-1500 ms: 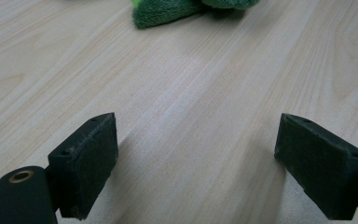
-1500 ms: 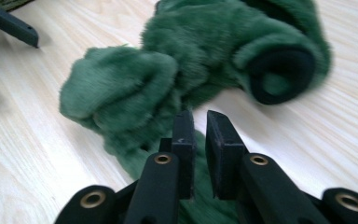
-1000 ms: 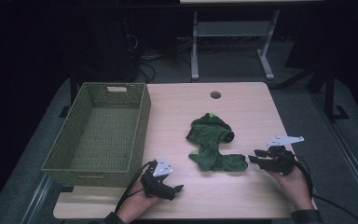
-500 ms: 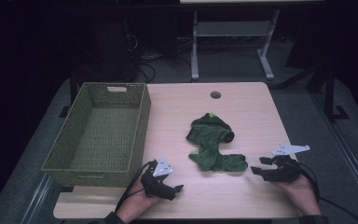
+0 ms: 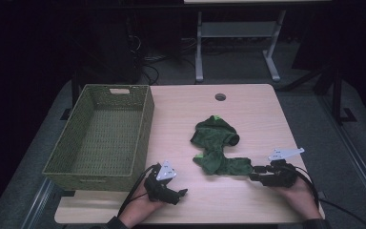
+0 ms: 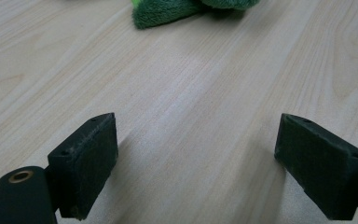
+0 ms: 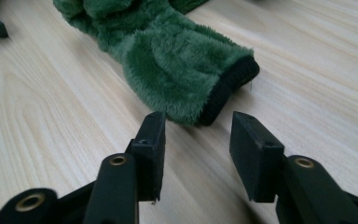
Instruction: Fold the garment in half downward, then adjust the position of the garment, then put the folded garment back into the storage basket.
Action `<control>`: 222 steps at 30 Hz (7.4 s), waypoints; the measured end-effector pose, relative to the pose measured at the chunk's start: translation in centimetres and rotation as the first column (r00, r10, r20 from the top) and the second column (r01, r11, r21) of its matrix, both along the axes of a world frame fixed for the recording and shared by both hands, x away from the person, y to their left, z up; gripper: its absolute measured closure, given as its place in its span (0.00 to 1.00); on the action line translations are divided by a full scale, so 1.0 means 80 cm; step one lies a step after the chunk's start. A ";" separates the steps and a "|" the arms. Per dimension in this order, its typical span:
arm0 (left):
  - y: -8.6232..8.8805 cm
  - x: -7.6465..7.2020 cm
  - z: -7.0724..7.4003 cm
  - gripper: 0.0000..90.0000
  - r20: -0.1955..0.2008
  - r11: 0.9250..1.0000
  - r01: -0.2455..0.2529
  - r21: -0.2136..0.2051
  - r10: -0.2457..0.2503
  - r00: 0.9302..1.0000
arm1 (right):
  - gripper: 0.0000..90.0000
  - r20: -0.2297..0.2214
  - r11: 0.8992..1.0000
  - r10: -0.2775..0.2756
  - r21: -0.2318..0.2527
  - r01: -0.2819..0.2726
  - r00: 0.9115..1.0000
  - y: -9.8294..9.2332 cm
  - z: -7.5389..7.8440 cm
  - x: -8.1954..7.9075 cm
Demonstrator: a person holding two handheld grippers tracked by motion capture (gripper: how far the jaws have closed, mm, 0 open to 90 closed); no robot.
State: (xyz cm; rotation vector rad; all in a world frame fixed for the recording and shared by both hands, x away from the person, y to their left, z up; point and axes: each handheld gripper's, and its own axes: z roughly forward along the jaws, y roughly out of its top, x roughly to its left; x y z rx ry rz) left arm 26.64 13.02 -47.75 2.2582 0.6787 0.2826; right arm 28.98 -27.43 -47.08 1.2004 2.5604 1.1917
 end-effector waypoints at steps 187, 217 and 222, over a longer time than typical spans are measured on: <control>-0.114 0.265 0.029 0.58 0.024 0.997 -0.040 0.069 0.039 0.999 | 0.67 0.106 0.993 -0.099 -0.058 0.106 0.989 0.085 0.005 0.211; -0.113 0.246 0.070 0.94 -0.031 0.998 -0.007 -0.061 0.005 1.000 | 0.95 0.148 0.996 -0.087 0.000 0.088 0.985 0.074 0.048 0.189; -0.109 0.232 0.088 0.94 -0.008 0.997 0.012 -0.082 -0.012 1.000 | 0.95 0.167 0.997 -0.072 0.009 0.072 0.983 0.072 0.062 0.177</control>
